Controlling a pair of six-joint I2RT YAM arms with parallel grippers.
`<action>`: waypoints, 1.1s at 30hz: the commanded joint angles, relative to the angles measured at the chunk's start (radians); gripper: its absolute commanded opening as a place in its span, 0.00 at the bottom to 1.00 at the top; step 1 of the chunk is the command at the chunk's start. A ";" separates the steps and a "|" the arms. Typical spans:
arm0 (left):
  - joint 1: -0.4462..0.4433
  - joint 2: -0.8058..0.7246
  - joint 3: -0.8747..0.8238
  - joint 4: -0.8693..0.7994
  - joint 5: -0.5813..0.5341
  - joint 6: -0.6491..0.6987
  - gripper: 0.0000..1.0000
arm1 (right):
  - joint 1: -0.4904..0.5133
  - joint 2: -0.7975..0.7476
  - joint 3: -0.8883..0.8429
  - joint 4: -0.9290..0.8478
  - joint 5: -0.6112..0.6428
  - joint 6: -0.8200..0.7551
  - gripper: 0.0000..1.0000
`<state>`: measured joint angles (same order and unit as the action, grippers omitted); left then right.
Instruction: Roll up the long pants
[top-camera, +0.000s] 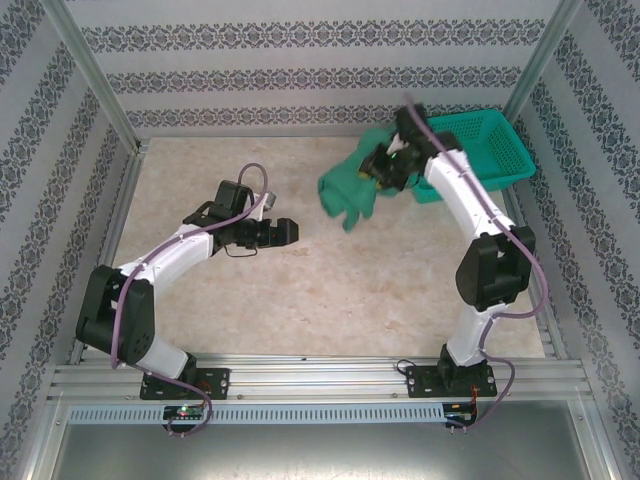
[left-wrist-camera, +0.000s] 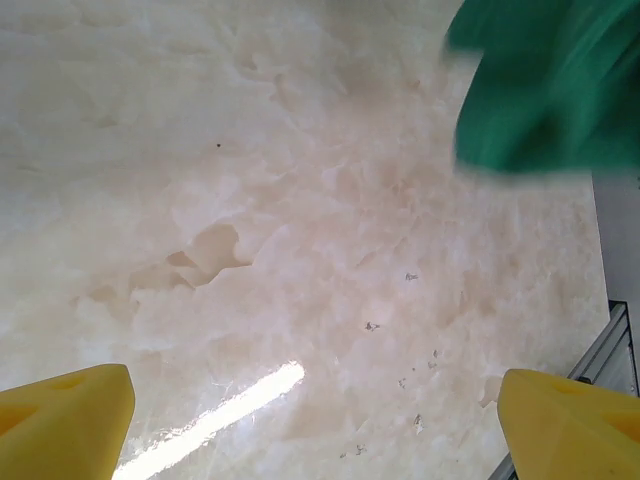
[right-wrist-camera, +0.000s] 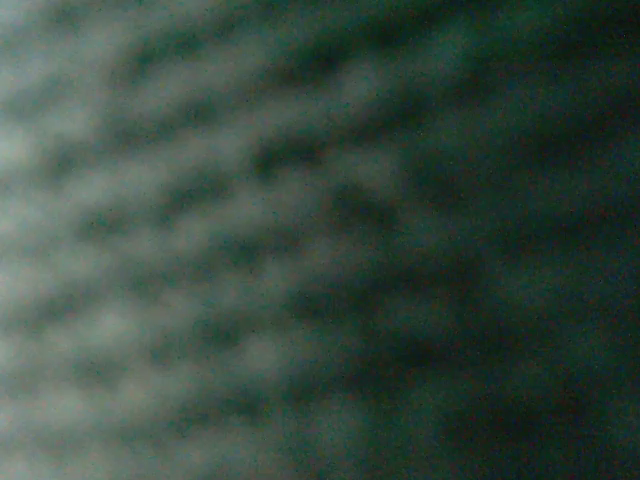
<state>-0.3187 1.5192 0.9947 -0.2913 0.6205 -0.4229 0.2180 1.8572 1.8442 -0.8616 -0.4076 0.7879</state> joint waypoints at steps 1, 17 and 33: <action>0.004 0.048 0.055 0.047 0.012 0.009 0.92 | -0.079 0.050 0.192 -0.040 -0.017 -0.001 0.00; 0.003 0.248 0.178 0.047 0.063 0.003 0.87 | -0.433 0.495 0.783 -0.021 -0.069 0.055 0.00; -0.006 0.307 0.178 0.076 0.038 -0.023 0.84 | -0.413 0.504 0.323 0.192 0.279 -0.076 0.00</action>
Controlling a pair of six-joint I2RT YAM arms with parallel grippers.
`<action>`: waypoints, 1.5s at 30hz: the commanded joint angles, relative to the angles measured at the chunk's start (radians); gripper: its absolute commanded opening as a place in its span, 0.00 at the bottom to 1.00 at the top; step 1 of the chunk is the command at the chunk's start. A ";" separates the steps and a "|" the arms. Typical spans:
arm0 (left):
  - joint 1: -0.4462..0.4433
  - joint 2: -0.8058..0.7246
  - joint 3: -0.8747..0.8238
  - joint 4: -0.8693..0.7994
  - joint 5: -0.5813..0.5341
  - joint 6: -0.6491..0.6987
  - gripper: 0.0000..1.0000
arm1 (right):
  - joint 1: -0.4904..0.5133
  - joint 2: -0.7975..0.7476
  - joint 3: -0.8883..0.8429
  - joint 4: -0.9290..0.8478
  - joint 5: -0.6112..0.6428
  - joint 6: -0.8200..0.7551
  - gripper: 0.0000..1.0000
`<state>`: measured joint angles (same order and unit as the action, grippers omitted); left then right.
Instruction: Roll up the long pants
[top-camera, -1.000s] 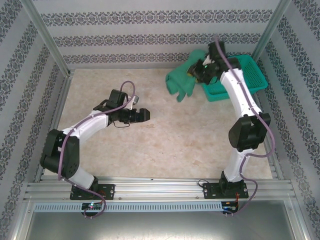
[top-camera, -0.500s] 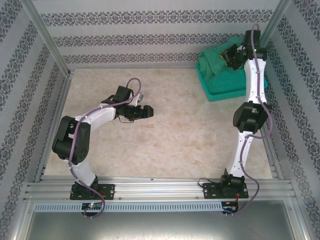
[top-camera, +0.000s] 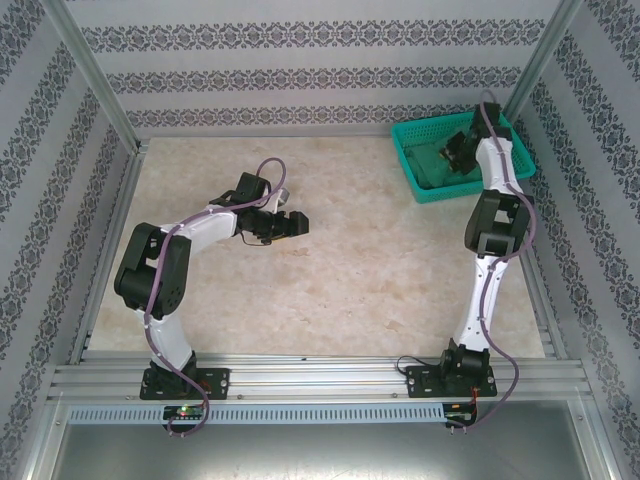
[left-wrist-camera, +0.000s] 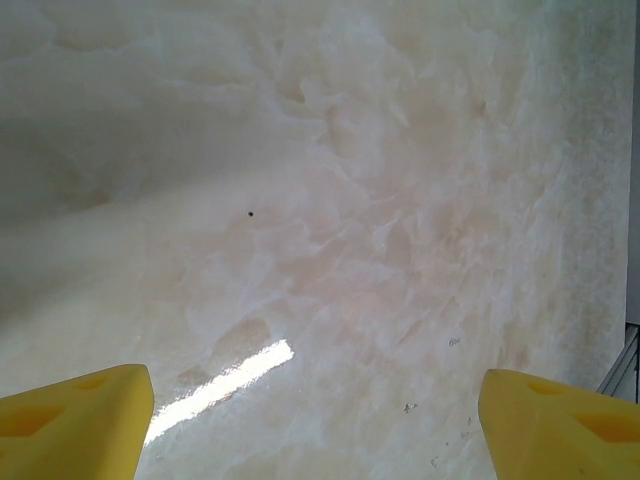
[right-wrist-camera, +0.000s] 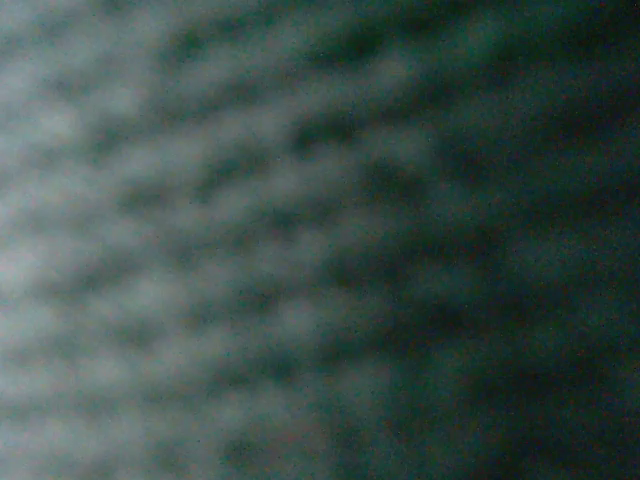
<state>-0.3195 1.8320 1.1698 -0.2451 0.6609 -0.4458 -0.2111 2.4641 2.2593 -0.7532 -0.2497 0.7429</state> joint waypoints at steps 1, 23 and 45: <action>-0.005 -0.006 0.001 0.025 -0.010 0.001 0.85 | 0.017 -0.132 -0.163 0.119 0.139 -0.011 0.11; 0.017 -0.388 -0.207 0.267 -0.987 0.295 1.00 | 0.528 -0.844 -0.941 0.536 0.688 -0.628 0.98; 0.218 -0.417 -0.623 0.878 -0.955 0.513 1.00 | 0.596 -1.156 -1.523 0.840 0.651 -0.727 0.95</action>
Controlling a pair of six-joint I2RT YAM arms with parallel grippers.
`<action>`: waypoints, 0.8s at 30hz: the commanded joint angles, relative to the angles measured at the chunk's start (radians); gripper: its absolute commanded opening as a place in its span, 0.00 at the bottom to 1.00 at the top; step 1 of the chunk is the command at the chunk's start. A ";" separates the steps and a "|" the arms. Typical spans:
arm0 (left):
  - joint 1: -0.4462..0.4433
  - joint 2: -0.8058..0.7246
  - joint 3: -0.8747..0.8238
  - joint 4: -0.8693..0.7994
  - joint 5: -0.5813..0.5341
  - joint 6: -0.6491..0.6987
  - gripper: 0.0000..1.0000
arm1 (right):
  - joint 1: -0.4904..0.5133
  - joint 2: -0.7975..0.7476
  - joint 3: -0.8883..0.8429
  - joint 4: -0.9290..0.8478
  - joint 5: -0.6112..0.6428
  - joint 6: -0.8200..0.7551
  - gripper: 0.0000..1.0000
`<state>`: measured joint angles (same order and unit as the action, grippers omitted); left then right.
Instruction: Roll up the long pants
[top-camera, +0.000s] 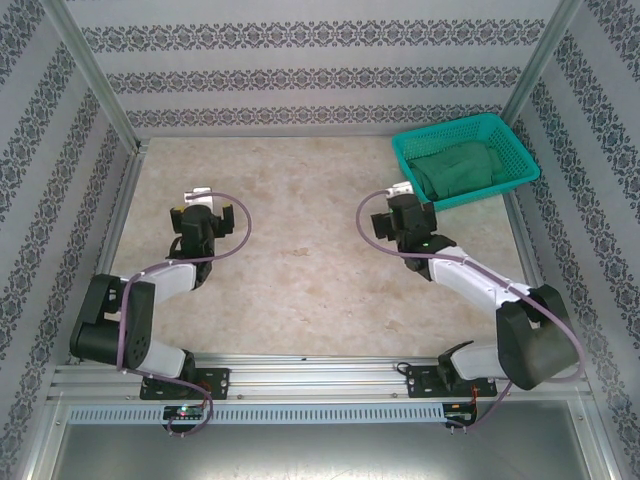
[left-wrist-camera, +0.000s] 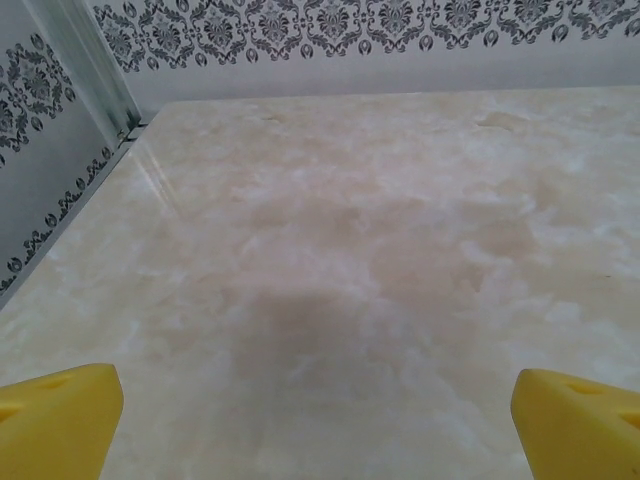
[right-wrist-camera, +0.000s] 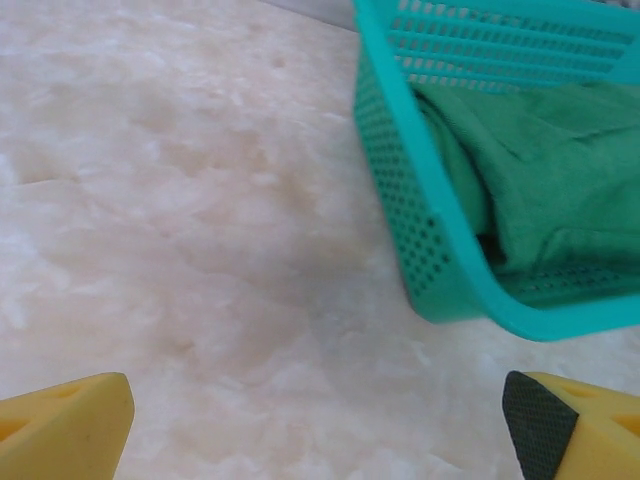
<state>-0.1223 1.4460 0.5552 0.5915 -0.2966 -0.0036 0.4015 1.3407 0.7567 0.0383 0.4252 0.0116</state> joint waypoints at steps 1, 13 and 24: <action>0.023 -0.057 -0.020 0.015 -0.011 0.083 1.00 | -0.022 -0.041 -0.024 0.042 -0.021 0.001 0.96; 0.031 0.061 -0.092 0.121 0.033 0.014 1.00 | -0.099 -0.076 -0.145 0.241 -0.123 0.052 0.95; 0.062 0.102 -0.249 0.434 0.224 0.044 1.00 | -0.206 -0.005 -0.325 0.590 -0.164 -0.095 0.90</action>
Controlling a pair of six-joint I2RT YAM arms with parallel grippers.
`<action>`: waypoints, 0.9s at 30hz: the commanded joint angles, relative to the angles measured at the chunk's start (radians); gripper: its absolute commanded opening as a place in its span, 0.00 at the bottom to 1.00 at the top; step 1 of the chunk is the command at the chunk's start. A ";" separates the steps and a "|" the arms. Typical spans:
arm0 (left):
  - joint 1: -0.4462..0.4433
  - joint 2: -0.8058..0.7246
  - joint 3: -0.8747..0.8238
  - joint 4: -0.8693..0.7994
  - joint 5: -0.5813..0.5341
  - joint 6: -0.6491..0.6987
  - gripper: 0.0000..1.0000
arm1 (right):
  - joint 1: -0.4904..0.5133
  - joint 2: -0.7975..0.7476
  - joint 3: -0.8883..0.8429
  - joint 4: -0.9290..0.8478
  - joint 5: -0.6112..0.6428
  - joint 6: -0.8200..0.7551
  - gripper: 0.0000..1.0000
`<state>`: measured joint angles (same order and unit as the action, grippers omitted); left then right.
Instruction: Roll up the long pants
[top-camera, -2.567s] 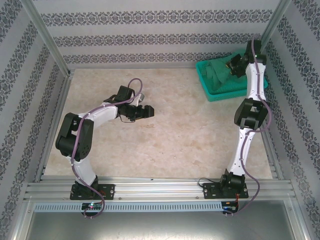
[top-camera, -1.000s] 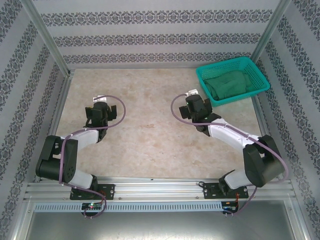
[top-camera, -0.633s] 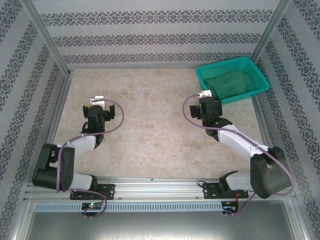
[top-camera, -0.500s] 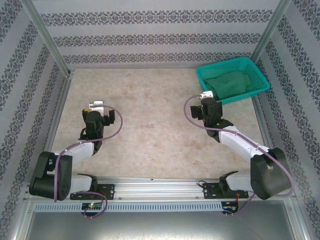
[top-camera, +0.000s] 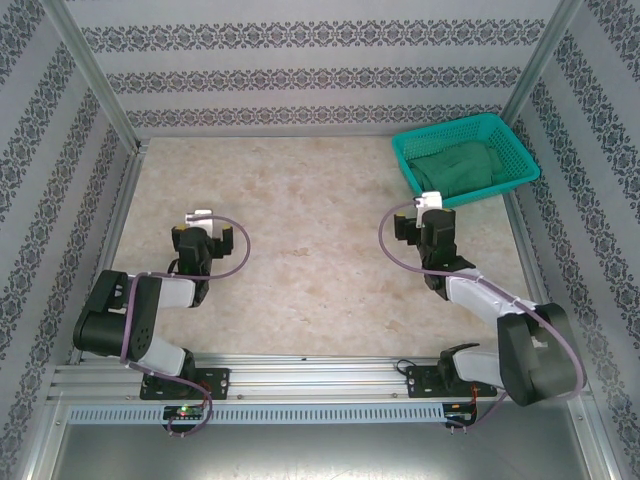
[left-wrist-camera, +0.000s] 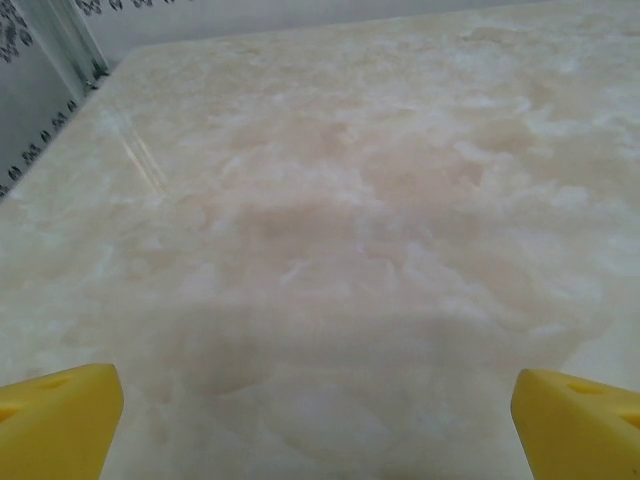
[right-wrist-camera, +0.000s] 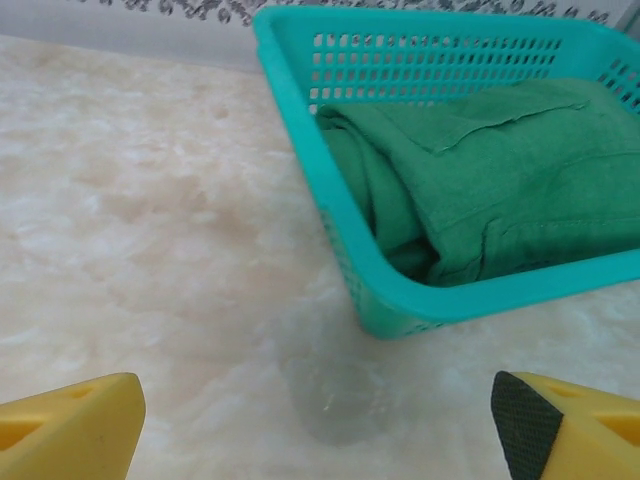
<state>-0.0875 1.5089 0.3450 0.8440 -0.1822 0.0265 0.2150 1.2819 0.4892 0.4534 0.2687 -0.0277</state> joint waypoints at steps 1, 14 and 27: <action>0.027 0.080 -0.047 0.263 0.135 0.032 1.00 | -0.036 0.083 -0.086 0.276 -0.009 -0.063 0.90; 0.078 0.050 0.067 -0.014 0.200 -0.017 1.00 | -0.235 0.216 -0.107 0.427 -0.457 0.023 0.98; 0.085 0.052 0.069 -0.018 0.215 -0.020 1.00 | -0.226 0.220 -0.107 0.435 -0.393 0.035 0.98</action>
<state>-0.0109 1.5558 0.3988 0.8333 0.0147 0.0189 -0.0132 1.5211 0.3660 0.8791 -0.1146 -0.0032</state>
